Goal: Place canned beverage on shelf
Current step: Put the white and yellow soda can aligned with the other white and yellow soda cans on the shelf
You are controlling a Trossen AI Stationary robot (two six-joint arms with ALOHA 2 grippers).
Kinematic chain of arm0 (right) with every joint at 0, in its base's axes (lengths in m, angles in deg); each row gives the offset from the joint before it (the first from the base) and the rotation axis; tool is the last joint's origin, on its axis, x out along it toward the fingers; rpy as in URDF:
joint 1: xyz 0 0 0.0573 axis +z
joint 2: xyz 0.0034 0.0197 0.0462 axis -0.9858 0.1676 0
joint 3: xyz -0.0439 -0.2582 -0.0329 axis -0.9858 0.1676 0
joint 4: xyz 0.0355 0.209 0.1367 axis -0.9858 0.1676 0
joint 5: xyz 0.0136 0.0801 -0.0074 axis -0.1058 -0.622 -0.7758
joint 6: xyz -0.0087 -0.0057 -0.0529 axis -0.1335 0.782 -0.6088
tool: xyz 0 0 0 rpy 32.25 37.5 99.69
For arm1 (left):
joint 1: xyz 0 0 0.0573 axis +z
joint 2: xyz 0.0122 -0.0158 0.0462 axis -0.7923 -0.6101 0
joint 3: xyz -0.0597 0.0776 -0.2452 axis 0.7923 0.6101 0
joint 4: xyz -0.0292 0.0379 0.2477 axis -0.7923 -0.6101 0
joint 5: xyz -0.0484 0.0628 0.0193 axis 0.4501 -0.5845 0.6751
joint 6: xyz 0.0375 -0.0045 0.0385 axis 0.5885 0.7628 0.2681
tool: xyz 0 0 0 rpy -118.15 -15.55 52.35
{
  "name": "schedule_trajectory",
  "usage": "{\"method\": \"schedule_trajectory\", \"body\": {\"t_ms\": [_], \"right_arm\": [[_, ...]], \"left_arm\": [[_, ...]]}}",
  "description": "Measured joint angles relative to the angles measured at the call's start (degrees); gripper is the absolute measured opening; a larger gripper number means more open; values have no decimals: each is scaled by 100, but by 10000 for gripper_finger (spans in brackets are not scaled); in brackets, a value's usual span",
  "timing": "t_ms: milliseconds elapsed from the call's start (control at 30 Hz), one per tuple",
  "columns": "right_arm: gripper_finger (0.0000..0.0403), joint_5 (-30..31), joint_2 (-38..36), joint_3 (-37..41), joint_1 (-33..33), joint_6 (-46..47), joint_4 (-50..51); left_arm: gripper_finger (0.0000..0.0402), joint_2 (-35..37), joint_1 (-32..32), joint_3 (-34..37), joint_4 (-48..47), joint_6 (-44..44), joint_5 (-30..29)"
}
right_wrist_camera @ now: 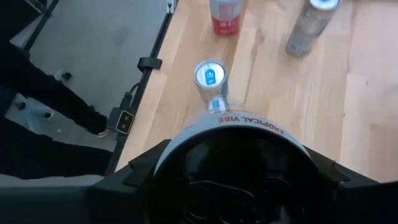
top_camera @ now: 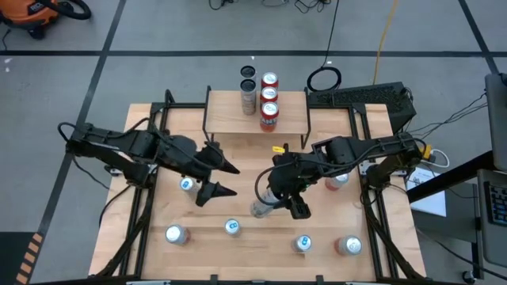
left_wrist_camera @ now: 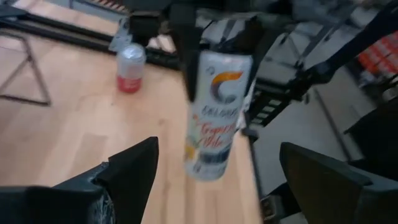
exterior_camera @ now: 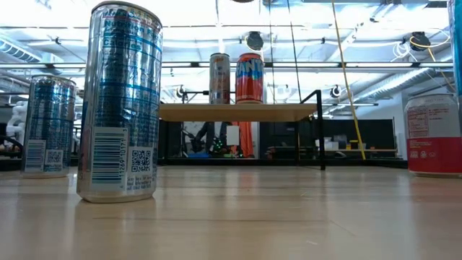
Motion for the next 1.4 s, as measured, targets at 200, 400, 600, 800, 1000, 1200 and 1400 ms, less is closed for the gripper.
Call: {"method": "schedule_trajectory", "body": {"t_ms": [200, 400, 600, 800, 1000, 1200, 1400], "right_arm": [[232, 2, 0, 0, 4, -615, -180], [232, 124, 0, 0, -9, -1022, -327], [232, 178, 0, 0, -9, -1081, -519], [232, 447, 0, 0, -9, -1066, -666], [232, 474, 0, 0, -9, -1062, -906], [232, 479, -4, 0, -11, -995, -1053], [233, 482, -4, 0, -11, -810, -1048]], "left_arm": [[338, -197, -381, 63, 103, -112, -593], [338, -524, -656, 65, 78, -230, -802], [362, -809, -886, 65, 114, -311, -1415], [391, -1066, -1004, 65, 304, -320, -1661], [387, -1317, -1005, 65, 255, -651, -1957], [385, -1358, -1006, 65, 250, -662, -2209], [351, -1362, -1051, 65, 273, -655, -2459]]}}
